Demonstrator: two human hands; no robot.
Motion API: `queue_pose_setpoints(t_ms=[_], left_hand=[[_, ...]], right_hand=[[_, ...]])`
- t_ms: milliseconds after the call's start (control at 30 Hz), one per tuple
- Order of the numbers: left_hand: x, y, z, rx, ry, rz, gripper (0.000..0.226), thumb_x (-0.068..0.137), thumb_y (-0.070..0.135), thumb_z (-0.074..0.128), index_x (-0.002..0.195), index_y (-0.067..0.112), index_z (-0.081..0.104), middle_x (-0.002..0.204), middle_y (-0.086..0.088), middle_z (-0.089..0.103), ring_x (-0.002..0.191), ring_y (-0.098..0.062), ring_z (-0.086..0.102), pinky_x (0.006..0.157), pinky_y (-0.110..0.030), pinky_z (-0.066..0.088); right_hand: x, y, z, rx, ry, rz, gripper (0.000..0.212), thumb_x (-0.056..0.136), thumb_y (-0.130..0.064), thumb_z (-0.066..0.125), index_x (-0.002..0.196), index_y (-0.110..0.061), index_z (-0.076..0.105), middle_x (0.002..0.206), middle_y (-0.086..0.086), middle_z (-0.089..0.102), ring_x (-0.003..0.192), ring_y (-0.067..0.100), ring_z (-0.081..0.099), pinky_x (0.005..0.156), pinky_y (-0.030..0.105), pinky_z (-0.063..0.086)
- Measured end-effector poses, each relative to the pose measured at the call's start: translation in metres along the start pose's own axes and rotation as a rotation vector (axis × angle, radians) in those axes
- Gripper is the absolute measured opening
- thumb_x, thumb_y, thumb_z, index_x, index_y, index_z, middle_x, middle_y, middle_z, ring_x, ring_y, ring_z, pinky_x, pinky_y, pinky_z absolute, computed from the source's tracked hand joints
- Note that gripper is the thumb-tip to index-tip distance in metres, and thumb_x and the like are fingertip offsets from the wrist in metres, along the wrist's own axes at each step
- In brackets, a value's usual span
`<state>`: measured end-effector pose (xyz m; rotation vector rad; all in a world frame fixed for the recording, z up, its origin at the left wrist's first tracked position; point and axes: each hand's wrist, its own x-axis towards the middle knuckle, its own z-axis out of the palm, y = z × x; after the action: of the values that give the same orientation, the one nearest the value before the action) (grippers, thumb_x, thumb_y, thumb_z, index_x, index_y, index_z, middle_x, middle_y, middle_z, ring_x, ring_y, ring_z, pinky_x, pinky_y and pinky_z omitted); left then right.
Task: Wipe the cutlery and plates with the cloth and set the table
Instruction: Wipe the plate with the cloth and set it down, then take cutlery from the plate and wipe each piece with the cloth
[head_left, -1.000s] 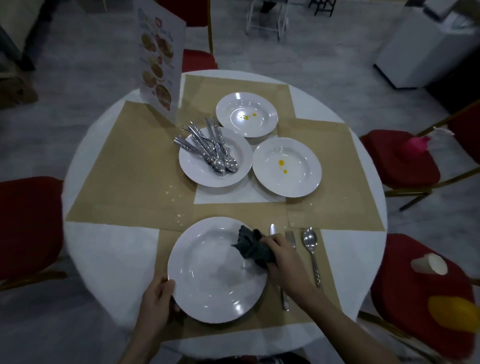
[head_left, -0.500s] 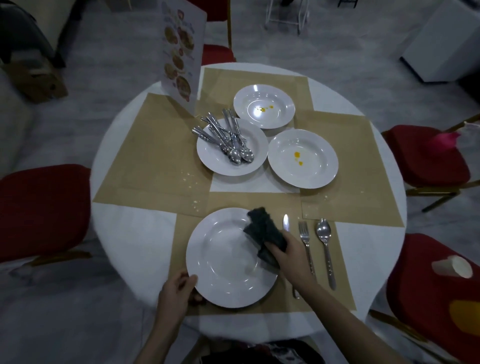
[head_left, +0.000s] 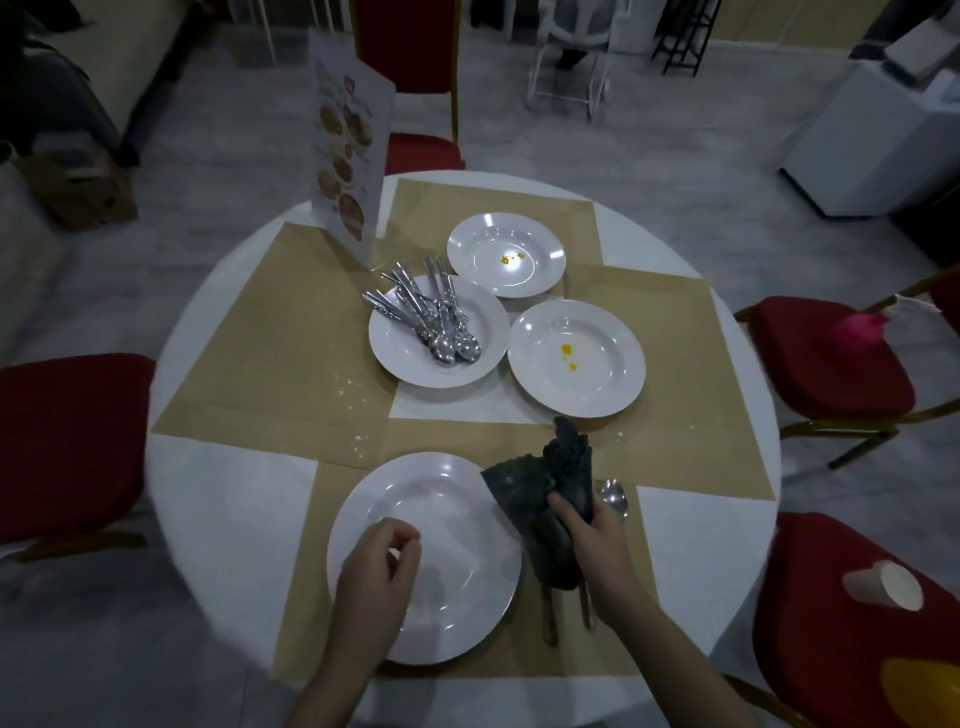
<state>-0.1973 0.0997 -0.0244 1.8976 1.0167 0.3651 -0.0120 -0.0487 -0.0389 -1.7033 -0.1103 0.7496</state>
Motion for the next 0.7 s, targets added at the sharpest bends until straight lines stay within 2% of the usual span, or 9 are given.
queue_pose_setpoints(t_ms=[100, 167, 233, 300, 333, 467, 533, 633, 700], left_hand=[[-0.001, 0.015, 0.022, 0.015, -0.09, -0.017, 0.011, 0.093, 0.013, 0.059, 0.087, 0.02, 0.065, 0.084, 0.007, 0.066, 0.081, -0.009, 0.061, 0.074, -0.019, 0.048], [-0.001, 0.023, 0.039, 0.036, -0.121, -0.03, 0.01, 0.093, 0.018, 0.059, 0.087, 0.022, 0.064, 0.084, 0.009, 0.067, 0.082, -0.009, 0.061, 0.079, -0.02, 0.049], [-0.003, 0.034, 0.058, 0.081, -0.141, -0.034, 0.007, 0.094, 0.023, 0.058, 0.089, 0.026, 0.063, 0.086, 0.014, 0.065, 0.08, -0.006, 0.06, 0.08, -0.013, 0.046], [-0.004, 0.048, 0.08, 0.1, -0.144, -0.047, 0.007, 0.095, 0.024, 0.057, 0.091, 0.028, 0.061, 0.086, 0.017, 0.062, 0.079, -0.003, 0.059, 0.072, -0.002, 0.042], [-0.003, 0.055, 0.091, 0.091, -0.148, -0.054, 0.01, 0.095, 0.023, 0.056, 0.089, 0.029, 0.061, 0.085, 0.018, 0.063, 0.079, -0.003, 0.06, 0.069, -0.002, 0.042], [-0.003, 0.091, 0.139, 0.056, -0.15, -0.12, 0.016, 0.096, 0.019, 0.054, 0.084, 0.025, 0.062, 0.079, 0.01, 0.067, 0.078, -0.006, 0.063, 0.072, -0.015, 0.051], [-0.003, 0.107, 0.161, 0.027, -0.112, -0.143, 0.015, 0.095, 0.017, 0.056, 0.084, 0.025, 0.063, 0.082, 0.012, 0.067, 0.077, -0.003, 0.064, 0.073, -0.018, 0.053], [-0.001, 0.122, 0.196, 0.011, -0.041, -0.189, 0.008, 0.094, 0.014, 0.058, 0.089, 0.016, 0.064, 0.089, 0.009, 0.067, 0.071, -0.003, 0.064, 0.061, -0.011, 0.048], [0.0, 0.133, 0.213, -0.005, 0.026, -0.232, 0.008, 0.092, 0.012, 0.06, 0.096, 0.005, 0.061, 0.08, 0.008, 0.066, 0.071, -0.01, 0.063, 0.061, -0.011, 0.047]], right_hand=[[0.0, -0.001, -0.016, 0.067, -0.002, 0.027, 0.02, 0.091, -0.027, 0.065, 0.11, -0.031, 0.063, 0.095, -0.012, 0.075, 0.087, 0.006, 0.07, 0.068, 0.021, 0.058], [0.002, -0.001, -0.032, 0.086, 0.016, 0.059, 0.025, 0.091, -0.027, 0.064, 0.116, -0.027, 0.062, 0.101, -0.006, 0.074, 0.093, 0.014, 0.07, 0.078, 0.031, 0.059], [0.008, -0.002, -0.052, 0.104, 0.017, 0.094, 0.032, 0.092, -0.027, 0.063, 0.123, -0.02, 0.061, 0.108, 0.002, 0.073, 0.099, 0.02, 0.069, 0.087, 0.04, 0.057], [0.017, -0.003, -0.074, 0.131, 0.001, 0.113, 0.03, 0.092, -0.025, 0.063, 0.122, -0.019, 0.062, 0.106, 0.001, 0.073, 0.098, 0.019, 0.069, 0.085, 0.038, 0.058], [0.022, -0.004, -0.085, 0.138, -0.01, 0.116, 0.03, 0.092, -0.024, 0.063, 0.121, -0.02, 0.062, 0.106, 0.0, 0.073, 0.099, 0.019, 0.069, 0.085, 0.037, 0.058], [0.046, -0.011, -0.131, 0.135, -0.126, 0.139, 0.035, 0.091, -0.027, 0.064, 0.125, -0.022, 0.059, 0.115, 0.001, 0.07, 0.107, 0.02, 0.065, 0.094, 0.043, 0.053], [0.061, -0.016, -0.152, 0.119, -0.205, 0.143, 0.035, 0.091, -0.027, 0.064, 0.125, -0.021, 0.059, 0.118, 0.003, 0.068, 0.109, 0.021, 0.064, 0.096, 0.044, 0.052], [0.083, -0.024, -0.178, 0.053, -0.291, 0.123, 0.032, 0.092, -0.023, 0.063, 0.124, -0.02, 0.059, 0.117, 0.004, 0.067, 0.105, 0.018, 0.065, 0.088, 0.035, 0.056], [0.096, -0.033, -0.191, 0.025, -0.341, 0.1, 0.03, 0.093, -0.018, 0.061, 0.123, -0.02, 0.06, 0.109, -0.002, 0.072, 0.099, 0.014, 0.068, 0.079, 0.026, 0.057]])
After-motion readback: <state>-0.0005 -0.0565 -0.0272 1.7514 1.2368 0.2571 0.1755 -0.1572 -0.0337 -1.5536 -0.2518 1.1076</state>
